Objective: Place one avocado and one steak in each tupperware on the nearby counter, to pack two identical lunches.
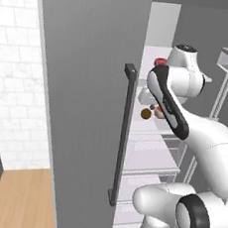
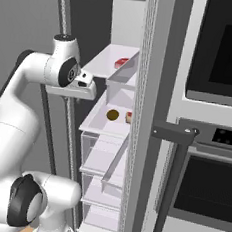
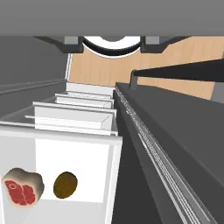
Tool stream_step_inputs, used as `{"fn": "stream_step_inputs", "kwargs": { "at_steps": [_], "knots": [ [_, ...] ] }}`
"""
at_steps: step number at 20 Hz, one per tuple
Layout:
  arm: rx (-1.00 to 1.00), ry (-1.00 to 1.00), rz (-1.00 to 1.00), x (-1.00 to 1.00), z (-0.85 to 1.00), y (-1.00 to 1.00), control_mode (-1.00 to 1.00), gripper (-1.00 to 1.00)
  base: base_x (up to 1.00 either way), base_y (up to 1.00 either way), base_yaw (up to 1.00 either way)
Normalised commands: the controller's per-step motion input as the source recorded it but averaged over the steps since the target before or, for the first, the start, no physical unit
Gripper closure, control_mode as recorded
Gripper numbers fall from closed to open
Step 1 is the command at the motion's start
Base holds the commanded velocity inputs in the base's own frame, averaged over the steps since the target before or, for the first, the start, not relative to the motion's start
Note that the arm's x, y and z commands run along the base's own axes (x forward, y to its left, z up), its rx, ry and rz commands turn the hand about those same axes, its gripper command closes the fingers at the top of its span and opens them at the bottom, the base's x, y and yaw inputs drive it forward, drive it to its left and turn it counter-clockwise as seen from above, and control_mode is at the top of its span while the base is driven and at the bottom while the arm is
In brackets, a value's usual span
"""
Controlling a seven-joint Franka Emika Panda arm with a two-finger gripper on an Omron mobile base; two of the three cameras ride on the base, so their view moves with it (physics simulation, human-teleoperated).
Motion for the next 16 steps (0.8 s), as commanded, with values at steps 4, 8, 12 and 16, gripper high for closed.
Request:
{"fn": "stream_step_inputs", "kwargs": {
  "at_steps": [4, 8, 12, 16],
  "knots": [
    [0.01, -0.05, 0.00, -0.01, -0.01, -0.53, -1.00, -1.00, 0.00, 0.00, 0.00],
    [0.00, -0.07, 0.00, 0.00, -0.21, -0.99, -1.00, -1.00, 0.00, 0.00, 0.00],
    [-0.04, -0.11, 0.00, 0.04, -0.45, -0.94, -1.00, -1.00, 0.00, 0.00, 0.00],
    [-0.01, -0.14, 0.00, 0.19, -0.39, -0.35, -1.00, -1.00, 0.00, 0.00, 0.00]
  ]
}}
